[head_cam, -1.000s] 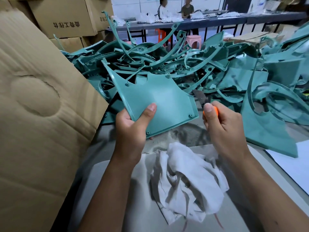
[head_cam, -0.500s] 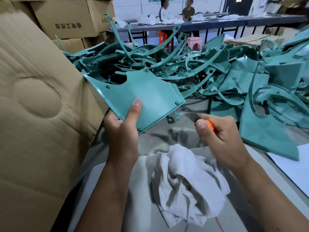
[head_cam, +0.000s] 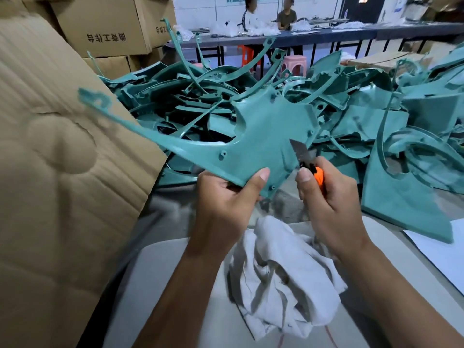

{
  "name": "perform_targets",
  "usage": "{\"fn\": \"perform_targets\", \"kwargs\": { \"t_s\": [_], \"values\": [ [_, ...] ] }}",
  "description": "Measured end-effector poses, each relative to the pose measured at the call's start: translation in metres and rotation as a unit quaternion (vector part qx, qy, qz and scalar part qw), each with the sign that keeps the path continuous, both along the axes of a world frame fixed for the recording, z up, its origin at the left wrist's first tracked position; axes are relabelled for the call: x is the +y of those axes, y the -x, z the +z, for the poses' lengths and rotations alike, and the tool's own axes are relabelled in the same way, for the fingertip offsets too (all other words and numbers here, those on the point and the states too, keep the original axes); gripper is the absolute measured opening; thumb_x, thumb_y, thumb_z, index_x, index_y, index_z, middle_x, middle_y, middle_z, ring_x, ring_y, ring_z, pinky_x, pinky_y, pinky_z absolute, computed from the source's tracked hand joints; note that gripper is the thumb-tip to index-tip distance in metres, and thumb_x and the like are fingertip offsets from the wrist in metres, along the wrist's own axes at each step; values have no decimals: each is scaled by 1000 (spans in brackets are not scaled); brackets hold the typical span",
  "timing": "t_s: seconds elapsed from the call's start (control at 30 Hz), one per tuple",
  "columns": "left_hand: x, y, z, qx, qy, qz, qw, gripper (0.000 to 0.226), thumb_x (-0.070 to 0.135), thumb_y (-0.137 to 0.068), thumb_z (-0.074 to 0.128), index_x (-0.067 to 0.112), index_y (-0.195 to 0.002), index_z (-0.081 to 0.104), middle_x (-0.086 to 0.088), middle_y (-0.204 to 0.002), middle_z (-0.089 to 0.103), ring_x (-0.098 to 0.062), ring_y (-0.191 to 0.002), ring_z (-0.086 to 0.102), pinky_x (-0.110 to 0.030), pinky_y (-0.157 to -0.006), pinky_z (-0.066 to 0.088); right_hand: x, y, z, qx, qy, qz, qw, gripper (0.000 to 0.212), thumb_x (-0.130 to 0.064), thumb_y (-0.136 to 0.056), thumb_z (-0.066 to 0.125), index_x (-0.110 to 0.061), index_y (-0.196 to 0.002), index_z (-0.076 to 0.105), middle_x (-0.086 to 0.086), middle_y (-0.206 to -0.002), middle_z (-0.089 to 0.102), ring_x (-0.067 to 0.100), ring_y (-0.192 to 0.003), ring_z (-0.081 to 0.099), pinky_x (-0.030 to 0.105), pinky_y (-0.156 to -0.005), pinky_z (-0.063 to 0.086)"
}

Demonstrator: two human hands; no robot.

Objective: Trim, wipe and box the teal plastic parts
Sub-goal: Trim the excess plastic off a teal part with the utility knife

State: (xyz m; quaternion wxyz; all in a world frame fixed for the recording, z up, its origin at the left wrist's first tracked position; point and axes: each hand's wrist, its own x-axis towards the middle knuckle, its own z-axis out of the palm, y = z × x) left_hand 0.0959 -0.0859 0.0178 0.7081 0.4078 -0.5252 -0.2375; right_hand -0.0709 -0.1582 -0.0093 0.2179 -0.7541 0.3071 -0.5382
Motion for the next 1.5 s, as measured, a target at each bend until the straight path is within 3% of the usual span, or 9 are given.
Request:
{"fn": "perform_targets", "kwargs": {
  "t_s": [0.13,0.23,0.47,0.73,1.07,1.2,1.27,1.37,1.5],
  "values": [
    [2,3,0,-43,17,84,995,9,11,-93,74,11,-85,77,0,-77,77,-19,-68,76,-28,-58,57,3,-3,1,11,31,36,999,26,-34,-107,48,-35,-82,43,-13,-61,43,8,-51,40,18,-53,29],
    [2,4,3,-63,24,108,992,18,14,-94,74,12,-76,75,0,-69,75,-22,-63,74,-36,-58,58,3,-3,1,19,48,61,997,25,-30,-105,49,-32,-80,47,-19,-61,43,4,-51,42,13,-54,28],
    [9,8,14,-73,24,122,990,23,19,-96,71,13,-74,73,1,-65,73,-20,-59,73,-39,-56,59,5,0,-3,8,33,107,994,67,-54,-105,48,4,-76,67,0,-53,43,18,-46,43,34,-46,34],
    [15,11,22,-37,24,98,994,25,9,-93,72,11,-68,70,-1,-59,70,-21,-47,68,-28,-47,53,5,2,-3,12,52,64,997,53,-39,-103,52,-3,-64,53,-1,-52,38,14,-46,37,29,-46,30],
    [19,7,17,30,-28,-8,999,20,8,-86,68,13,-67,66,-7,-53,60,-28,-34,49,-28,-38,41,-14,15,2,-52,3,-176,983,55,-57,-106,46,-25,-63,35,-7,-52,32,11,-49,27,29,-48,19],
    [17,3,17,23,-41,-36,998,22,10,-88,68,10,-67,66,-9,-53,60,-26,-35,51,-25,-38,41,-23,20,-2,-122,-41,-218,967,64,-65,-105,41,-11,-71,40,17,-62,42,36,-57,38,54,-50,36],
    [13,1,15,53,-59,-62,995,18,11,-91,67,10,-73,70,-9,-60,62,-24,-41,53,-25,-40,42,-20,18,-3,-164,-10,-168,972,49,-56,-109,43,-19,-77,45,15,-65,42,37,-56,38,56,-48,34],
    [5,6,15,161,-106,-82,978,12,13,-87,68,15,-80,77,-9,-75,69,-21,-53,57,-25,-41,42,-11,11,0,-141,56,-105,983,28,-46,-111,44,-37,-84,47,-6,-64,43,21,-54,40,41,-49,33],
    [-2,13,11,276,-158,-82,945,23,6,-90,70,18,-73,79,-8,-83,76,-16,-60,65,-21,-40,42,0,6,2,-82,65,-39,994,35,-44,-110,43,-21,-85,50,-4,-62,41,13,-52,39,32,-48,30]
  ]
}}
